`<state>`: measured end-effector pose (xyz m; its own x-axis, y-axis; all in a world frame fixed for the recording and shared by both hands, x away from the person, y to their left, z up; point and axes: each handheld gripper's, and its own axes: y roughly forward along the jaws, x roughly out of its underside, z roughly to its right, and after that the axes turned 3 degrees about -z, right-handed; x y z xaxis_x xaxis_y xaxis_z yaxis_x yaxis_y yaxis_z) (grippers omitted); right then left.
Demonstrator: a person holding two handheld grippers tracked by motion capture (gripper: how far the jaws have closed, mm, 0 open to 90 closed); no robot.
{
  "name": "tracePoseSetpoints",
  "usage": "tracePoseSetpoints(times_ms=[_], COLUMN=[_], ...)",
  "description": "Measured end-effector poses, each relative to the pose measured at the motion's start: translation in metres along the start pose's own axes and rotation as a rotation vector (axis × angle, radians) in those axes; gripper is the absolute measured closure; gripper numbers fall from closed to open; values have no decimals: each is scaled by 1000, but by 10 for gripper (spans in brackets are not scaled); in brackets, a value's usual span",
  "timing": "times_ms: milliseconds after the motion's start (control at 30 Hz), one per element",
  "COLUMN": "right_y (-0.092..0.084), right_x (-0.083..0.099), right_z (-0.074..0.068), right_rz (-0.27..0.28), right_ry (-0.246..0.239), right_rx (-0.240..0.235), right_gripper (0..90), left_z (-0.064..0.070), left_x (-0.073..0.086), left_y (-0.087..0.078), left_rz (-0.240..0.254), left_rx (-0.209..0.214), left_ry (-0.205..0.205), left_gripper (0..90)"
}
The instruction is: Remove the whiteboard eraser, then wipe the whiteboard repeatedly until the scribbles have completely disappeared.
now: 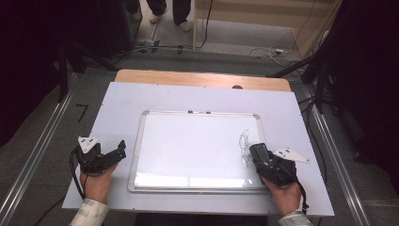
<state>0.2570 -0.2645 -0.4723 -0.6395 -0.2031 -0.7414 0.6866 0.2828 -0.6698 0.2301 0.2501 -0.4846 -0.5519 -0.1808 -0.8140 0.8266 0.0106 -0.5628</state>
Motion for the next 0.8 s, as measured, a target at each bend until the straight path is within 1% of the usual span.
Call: tracePoseSetpoints(times_ms=[200, 467, 800], right_y=[1, 0, 3], right_x=[-1, 0, -3], right_z=[-1, 0, 0], right_rz=[-2, 0, 2], right_ry=[-5, 2, -2], right_rx=[-2, 1, 5], right_gripper=[385, 385, 385], left_z=[-2, 0, -1], left_x=[0, 0, 1], left_y=[-2, -2, -2], left_rz=[-1, 2, 1], left_rx=[-4, 1, -1], left_ry=[-3, 0, 1], left_gripper=[65, 65, 66])
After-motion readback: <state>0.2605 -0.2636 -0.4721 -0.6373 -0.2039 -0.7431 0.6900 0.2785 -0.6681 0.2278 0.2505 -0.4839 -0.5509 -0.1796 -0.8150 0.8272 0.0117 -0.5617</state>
